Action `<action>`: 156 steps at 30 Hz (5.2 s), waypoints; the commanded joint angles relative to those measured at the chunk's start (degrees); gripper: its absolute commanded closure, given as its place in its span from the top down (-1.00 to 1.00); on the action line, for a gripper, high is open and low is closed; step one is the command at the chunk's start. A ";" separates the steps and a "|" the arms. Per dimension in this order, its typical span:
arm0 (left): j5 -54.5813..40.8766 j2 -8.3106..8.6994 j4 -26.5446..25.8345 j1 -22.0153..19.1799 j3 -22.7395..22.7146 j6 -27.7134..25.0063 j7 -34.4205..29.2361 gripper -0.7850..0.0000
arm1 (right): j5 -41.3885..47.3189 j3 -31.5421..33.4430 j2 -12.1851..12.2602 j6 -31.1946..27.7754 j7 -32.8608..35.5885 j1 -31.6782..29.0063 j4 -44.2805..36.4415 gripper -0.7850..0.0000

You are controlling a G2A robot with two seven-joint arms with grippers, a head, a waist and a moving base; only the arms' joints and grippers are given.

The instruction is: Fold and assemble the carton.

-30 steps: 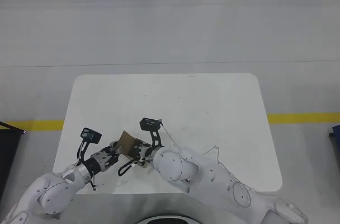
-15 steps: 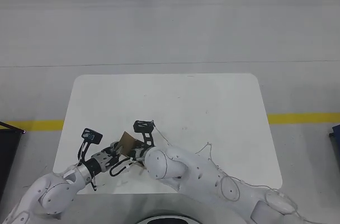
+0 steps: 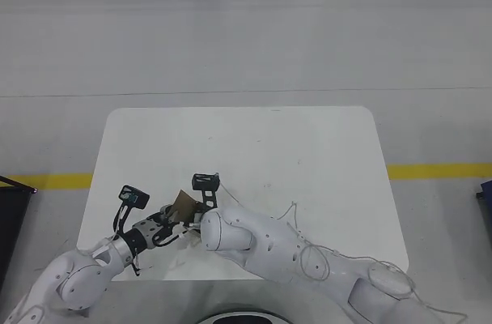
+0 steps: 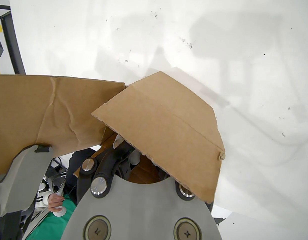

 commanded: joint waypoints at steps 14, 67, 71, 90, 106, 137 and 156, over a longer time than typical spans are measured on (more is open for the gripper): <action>1.04 -0.12 0.86 0.87 -0.93 -1.05 0.37 -1.00 | -5.20 -0.02 -3.76 0.00 3.97 1.07 7.50 -1.00; 3.01 -0.42 -1.35 3.87 -4.14 -3.13 0.16 -1.00 | -16.75 -3.17 -3.88 -16.54 21.50 6.50 9.59 -1.00; 3.43 -0.47 -1.52 3.75 -3.92 -2.93 -0.22 -1.00 | -19.06 -3.28 -3.84 -16.77 22.88 6.34 9.53 -1.00; 3.75 -0.71 -0.86 3.34 -3.61 -3.12 -0.66 -1.00 | -24.36 -0.56 -4.76 -16.02 21.89 3.16 4.62 -1.00; 4.85 -1.22 -2.25 0.31 -1.66 0.35 -1.76 -1.00 | -20.82 22.33 3.52 -31.64 3.27 -23.60 -19.72 -1.00; 9.78 -1.83 -3.55 -0.10 0.39 2.77 -2.20 -1.00 | -5.05 29.64 4.56 -37.18 6.55 -20.88 -8.86 -1.00; 9.93 -2.12 -3.37 -0.25 0.49 2.62 -2.29 -1.00 | -1.94 31.81 7.02 -53.44 14.45 -28.88 -17.22 -1.00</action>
